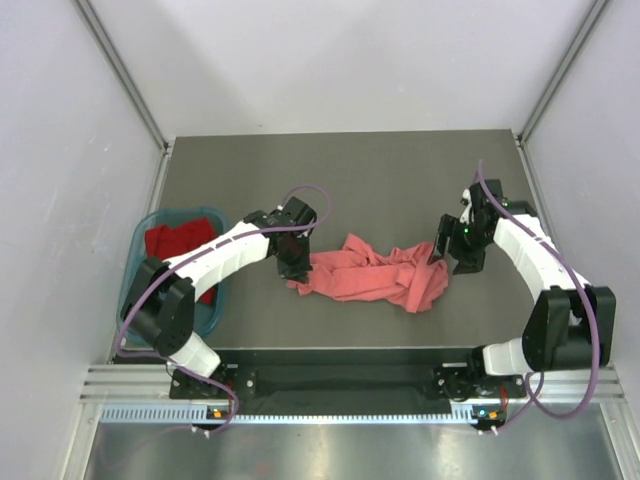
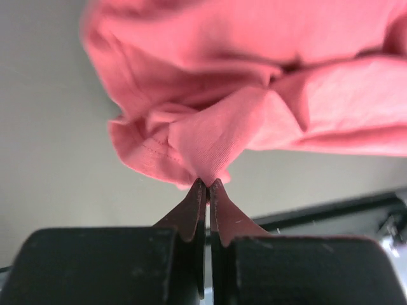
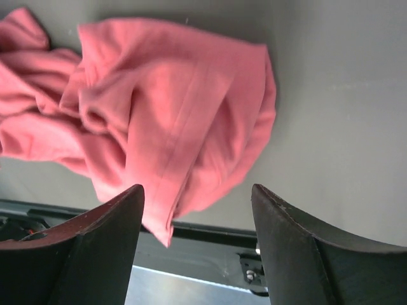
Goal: Fold and stack the t-shirts
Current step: Flatten the tshirt out
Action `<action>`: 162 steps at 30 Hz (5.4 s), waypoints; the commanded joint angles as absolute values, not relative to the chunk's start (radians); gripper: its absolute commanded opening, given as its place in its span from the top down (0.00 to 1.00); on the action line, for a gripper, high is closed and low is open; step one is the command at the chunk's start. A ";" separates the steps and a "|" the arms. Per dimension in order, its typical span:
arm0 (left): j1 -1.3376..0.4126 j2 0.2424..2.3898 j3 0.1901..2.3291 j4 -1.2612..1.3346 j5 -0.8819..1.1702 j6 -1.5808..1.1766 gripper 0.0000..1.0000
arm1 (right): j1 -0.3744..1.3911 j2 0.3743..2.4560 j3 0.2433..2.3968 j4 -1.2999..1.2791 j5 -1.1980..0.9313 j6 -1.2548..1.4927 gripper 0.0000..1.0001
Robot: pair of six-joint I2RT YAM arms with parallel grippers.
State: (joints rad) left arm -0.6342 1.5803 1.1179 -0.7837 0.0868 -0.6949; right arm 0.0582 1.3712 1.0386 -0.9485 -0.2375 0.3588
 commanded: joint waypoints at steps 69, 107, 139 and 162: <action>-0.522 1.280 1.833 -0.596 -0.454 -0.529 1.00 | -0.147 1.345 2.163 -0.373 -0.239 0.821 1.00; -0.176 0.948 1.842 -0.497 0.137 -0.791 1.00 | -0.169 0.888 2.140 -0.382 -0.041 0.675 1.00; -0.107 2.336 1.920 0.212 0.176 -0.744 1.00 | -0.127 2.107 1.817 0.427 -0.091 0.653 1.00; -0.057 2.314 2.145 -0.252 0.111 -0.640 0.20 | -0.109 2.200 2.267 -0.373 0.026 0.670 0.30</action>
State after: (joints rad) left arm -0.0490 2.4878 2.1239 -0.0498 0.1593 -0.7403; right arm -0.0734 2.3859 2.2627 -0.0429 -0.0181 0.6979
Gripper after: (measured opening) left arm 0.784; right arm 0.699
